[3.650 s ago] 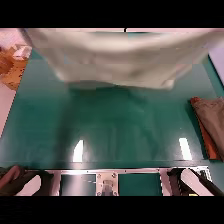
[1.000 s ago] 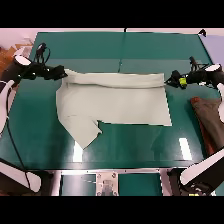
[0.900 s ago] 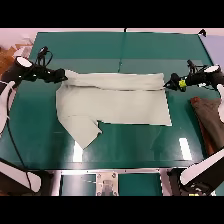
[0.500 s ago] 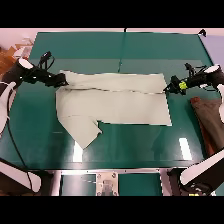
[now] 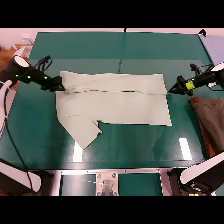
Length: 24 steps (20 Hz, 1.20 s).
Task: Fold the shirts.
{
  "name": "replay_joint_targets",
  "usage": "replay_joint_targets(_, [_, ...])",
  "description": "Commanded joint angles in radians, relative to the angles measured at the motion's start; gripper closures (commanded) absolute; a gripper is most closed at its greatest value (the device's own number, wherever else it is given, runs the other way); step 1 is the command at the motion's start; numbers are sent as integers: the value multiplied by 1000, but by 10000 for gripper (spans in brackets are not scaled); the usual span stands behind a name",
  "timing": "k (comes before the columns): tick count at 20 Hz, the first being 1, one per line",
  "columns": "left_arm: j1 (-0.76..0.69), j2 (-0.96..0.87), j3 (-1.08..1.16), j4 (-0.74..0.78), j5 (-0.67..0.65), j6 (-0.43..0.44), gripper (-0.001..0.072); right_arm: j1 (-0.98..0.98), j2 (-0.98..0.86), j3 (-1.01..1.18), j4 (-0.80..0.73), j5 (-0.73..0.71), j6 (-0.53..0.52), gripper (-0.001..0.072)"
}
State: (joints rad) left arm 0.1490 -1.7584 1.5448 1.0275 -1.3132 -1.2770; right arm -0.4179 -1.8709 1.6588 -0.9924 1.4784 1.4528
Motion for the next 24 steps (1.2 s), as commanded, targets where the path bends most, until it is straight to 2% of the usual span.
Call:
replay_joint_targets(1, [27, 32, 16, 77, -198, -92, 689, -21, 91, -58, -46, 79, 23, 697])
replay_joint_targets(4, [24, 197, -155, 178, -196, -113, 689, -25, 253, -269, -124, 71, 29, 697])
replay_joint_targets(9, [24, 681, -742, 176, 16, -208, 688, -71, 666, -800, -151, -106, 62, 697])
replay_joint_targets(12, [24, 859, -982, 91, 124, -243, 679, -71, 858, -1048, -90, -241, 79, 696])
replay_joint_targets(13, [24, 868, -1032, 35, 162, -246, 403, -71, 883, -1104, -35, -289, 82, 690])
replay_joint_targets(14, [24, 863, -1070, -27, 203, -260, 181, -71, 885, -1141, 28, -333, 80, 622])
replay_joint_targets(16, [14, 851, -1128, -142, 280, -225, 176, -67, 875, -1196, 113, -417, 48, 411])
replay_joint_targets(18, [-51, 827, -1156, -153, 375, -216, 176, -36, 851, -1223, 130, -528, 43, 377])
replay_joint_targets(21, [-158, 735, -1159, -182, 492, -242, 176, 53, 774, -1229, 208, -655, 43, 376])
replay_joint_targets(23, [-194, 671, -1159, -222, 530, -241, 176, 110, 705, -1229, 290, -715, 43, 277])
replay_joint_targets(24, [-194, 650, -1159, -239, 542, -241, 176, 131, 678, -1229, 328, -753, 43, 279])
